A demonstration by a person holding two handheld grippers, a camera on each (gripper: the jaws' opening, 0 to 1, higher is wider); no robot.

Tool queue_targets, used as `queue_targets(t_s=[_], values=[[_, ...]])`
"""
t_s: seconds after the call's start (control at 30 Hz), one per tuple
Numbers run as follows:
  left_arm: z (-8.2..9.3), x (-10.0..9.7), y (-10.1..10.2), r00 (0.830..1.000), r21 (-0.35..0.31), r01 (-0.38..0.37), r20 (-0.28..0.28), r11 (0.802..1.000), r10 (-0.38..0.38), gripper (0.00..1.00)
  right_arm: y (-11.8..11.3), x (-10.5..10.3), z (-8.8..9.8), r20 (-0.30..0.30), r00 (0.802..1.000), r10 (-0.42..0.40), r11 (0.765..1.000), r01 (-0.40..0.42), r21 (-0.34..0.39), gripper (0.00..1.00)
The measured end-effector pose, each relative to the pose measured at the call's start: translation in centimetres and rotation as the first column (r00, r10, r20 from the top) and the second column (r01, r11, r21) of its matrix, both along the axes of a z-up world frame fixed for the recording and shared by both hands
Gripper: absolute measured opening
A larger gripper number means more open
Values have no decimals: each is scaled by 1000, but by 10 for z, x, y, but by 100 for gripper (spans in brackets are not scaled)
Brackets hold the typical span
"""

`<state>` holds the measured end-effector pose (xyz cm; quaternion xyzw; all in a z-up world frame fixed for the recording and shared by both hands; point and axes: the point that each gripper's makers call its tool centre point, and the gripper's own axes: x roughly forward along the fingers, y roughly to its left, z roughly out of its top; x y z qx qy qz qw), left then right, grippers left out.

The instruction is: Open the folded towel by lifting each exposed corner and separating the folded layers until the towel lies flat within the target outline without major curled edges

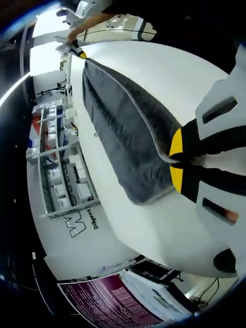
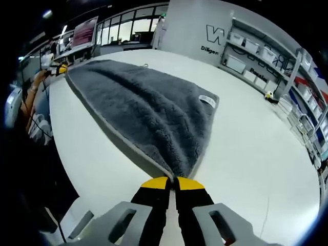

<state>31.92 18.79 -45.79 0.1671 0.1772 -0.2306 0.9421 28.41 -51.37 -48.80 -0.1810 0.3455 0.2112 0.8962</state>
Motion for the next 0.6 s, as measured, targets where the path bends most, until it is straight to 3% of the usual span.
queue_targets(t_s=[0.13,0.2,0.23,0.33,0.37,0.5,0.6], values=[[9,-7,-10,998,-101,56,-12,993,-58,29,-2,1,7,25,1000,0,1000,0,12,19],[15,-11,-14,996,-126,82,-8,989,-83,37,1,1,11,38,999,8,1000,-8,15,20],[18,-11,-16,997,-156,78,-15,985,-82,45,4,2,14,50,999,19,1000,-19,12,21],[21,-10,-22,996,-142,89,-10,986,-92,75,13,1,21,57,997,43,998,-45,46,38],[25,-9,-23,996,-149,91,-2,985,-93,80,16,1,24,64,997,48,997,-51,57,42],[39,-4,-39,990,-239,139,39,961,-134,82,26,3,34,80,995,67,993,-74,92,54],[45,4,-50,990,-295,139,42,945,-132,87,33,7,38,86,994,72,990,-81,114,70]])
